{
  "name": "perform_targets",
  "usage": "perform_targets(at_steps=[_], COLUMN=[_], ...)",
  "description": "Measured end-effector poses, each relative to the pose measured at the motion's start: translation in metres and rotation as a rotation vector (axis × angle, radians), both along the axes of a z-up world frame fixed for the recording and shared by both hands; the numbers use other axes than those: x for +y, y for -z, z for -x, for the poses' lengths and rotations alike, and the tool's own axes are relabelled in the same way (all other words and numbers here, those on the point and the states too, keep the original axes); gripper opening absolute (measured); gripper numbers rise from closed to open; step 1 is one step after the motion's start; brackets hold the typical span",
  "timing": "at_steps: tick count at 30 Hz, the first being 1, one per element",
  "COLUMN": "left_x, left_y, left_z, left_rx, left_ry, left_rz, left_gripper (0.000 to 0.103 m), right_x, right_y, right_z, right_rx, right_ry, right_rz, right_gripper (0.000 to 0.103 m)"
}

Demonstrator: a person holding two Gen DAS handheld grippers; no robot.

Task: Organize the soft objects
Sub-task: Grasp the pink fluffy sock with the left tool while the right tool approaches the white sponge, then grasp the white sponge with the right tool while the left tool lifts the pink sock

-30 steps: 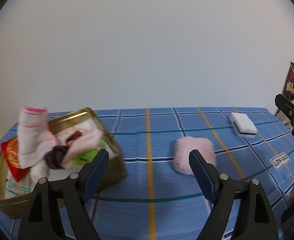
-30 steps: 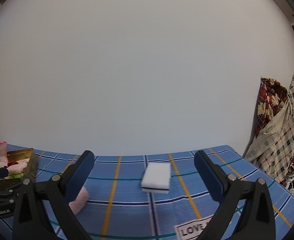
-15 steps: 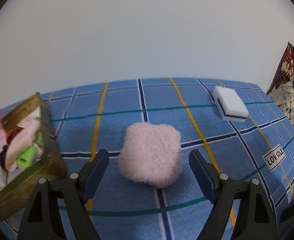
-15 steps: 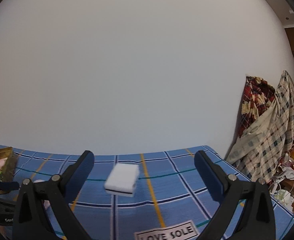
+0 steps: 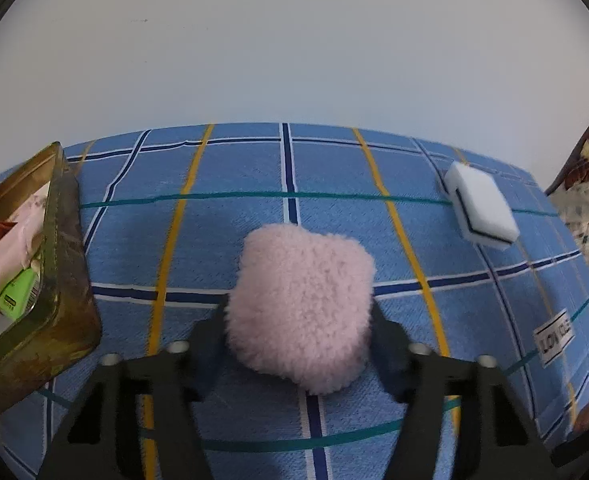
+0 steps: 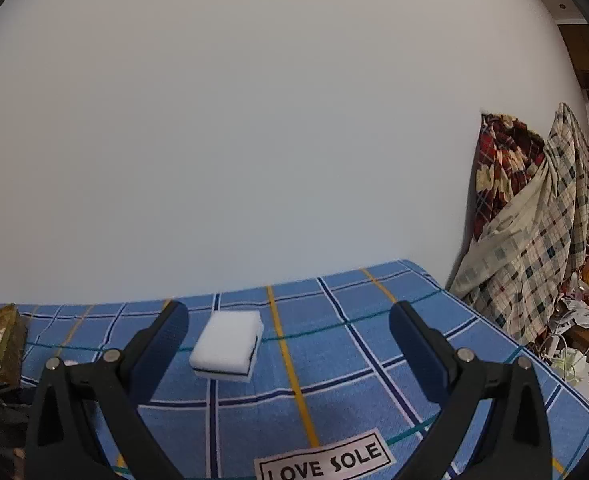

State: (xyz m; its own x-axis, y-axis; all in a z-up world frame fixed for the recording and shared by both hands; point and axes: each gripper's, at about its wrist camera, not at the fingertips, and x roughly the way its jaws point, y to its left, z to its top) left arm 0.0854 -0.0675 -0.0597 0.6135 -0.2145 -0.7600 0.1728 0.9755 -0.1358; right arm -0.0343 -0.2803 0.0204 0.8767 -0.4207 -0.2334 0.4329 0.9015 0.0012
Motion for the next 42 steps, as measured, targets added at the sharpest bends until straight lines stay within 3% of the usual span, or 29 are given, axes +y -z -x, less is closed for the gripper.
perform_targets(at_steps=[2,5,10,15,22,24,29,30,37,42], left_x=[0.004,0.009,0.019,0.027,0.04,0.044,0.045,0.045,0.042,0.042], left_y=[0.0,-0.003,-0.016,-0.04,-0.053,-0.052,-0.051,-0.05,-0.043,-0.041], left_z=[0.002,0.007,0.026,0.048,0.038,0.035,0.03,0.029,0.026,0.027], left_rx=[-0.002,-0.023,-0.102,-0.268,-0.312,-0.305,-0.307,-0.308,-0.29,-0.299], left_ry=[0.004,0.002,0.02,0.014,-0.017,-0.037,-0.06,-0.063,-0.063,-0.074], left_rz=[0.024,0.058,0.112,0.115,0.112,0.108,0.075,0.067,0.048,0.036], left_gripper=[0.043,0.036,0.032,0.031,0.032,0.032,0.032,0.032,0.032,0.032], right_x=[-0.001,-0.003,-0.001,0.001,0.013,0.012,0.002,0.001,-0.004,0.023], right_y=[0.002,0.006,0.009,0.015,0.029,0.035,0.051,0.055,0.049,0.036], right_z=[-0.001,-0.005,-0.014,-0.035,-0.092,-0.109,-0.137,-0.141,-0.113,-0.066], right_rx=[0.01,0.037,0.094,0.137,0.318,0.373,0.486,0.512,0.413,0.272], right_ry=[0.002,0.003,0.004,-0.053,-0.063,-0.059,-0.047,-0.033,-0.074,-0.092], right_rz=[-0.011,-0.02,-0.009,-0.102,-0.085,-0.102,-0.198,-0.209,-0.277,-0.224], right_gripper=[0.102,0.102,0.102,0.102,0.097,0.091,0.06,0.059,0.055,0.055])
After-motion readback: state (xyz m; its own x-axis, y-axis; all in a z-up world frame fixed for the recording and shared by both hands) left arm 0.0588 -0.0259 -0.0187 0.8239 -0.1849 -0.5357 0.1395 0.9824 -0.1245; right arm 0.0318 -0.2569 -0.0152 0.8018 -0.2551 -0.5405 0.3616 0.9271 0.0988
